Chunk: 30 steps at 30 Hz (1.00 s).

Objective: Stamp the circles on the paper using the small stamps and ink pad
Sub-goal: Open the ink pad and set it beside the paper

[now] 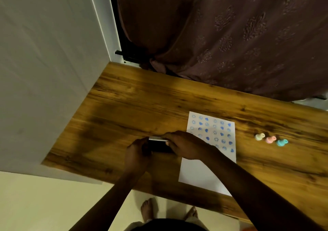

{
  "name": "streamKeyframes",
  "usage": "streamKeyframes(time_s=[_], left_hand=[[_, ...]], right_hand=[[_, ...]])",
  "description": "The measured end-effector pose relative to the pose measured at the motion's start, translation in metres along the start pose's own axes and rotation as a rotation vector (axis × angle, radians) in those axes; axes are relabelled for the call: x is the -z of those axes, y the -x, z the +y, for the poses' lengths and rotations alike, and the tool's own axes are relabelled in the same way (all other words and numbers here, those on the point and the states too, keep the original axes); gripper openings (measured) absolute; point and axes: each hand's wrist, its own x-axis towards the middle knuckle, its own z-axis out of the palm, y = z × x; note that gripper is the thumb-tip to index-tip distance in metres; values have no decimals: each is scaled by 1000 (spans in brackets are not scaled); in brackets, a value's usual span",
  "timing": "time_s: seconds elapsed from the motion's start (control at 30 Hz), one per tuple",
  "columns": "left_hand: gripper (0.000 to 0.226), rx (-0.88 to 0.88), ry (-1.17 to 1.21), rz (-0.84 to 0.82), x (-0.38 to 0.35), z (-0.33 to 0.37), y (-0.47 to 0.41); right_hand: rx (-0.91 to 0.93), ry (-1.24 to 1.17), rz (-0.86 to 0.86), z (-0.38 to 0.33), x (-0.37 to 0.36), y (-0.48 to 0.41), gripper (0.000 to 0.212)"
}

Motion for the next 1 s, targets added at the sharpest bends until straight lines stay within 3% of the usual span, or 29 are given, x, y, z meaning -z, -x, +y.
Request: streamKeyframes(time_s=[0.17, 0.3, 0.5, 0.7, 1.0], left_hand=[[42, 15, 29, -101, 2, 0, -4], [45, 26, 21, -154, 2, -1, -9], [49, 34, -5, -176, 2, -4, -13], [52, 33, -11, -190, 0, -8, -16], [51, 63, 27, -217, -3, -13, -21]], right_hand=[[-47, -30, -78, 12, 13, -14, 26], [-90, -145, -40, 17, 17, -27, 22], [-137, -192, 38, 27, 8, -46, 33], [-193, -215, 23, 33, -2, -53, 59], [-199, -149, 123, 38, -12, -53, 58]])
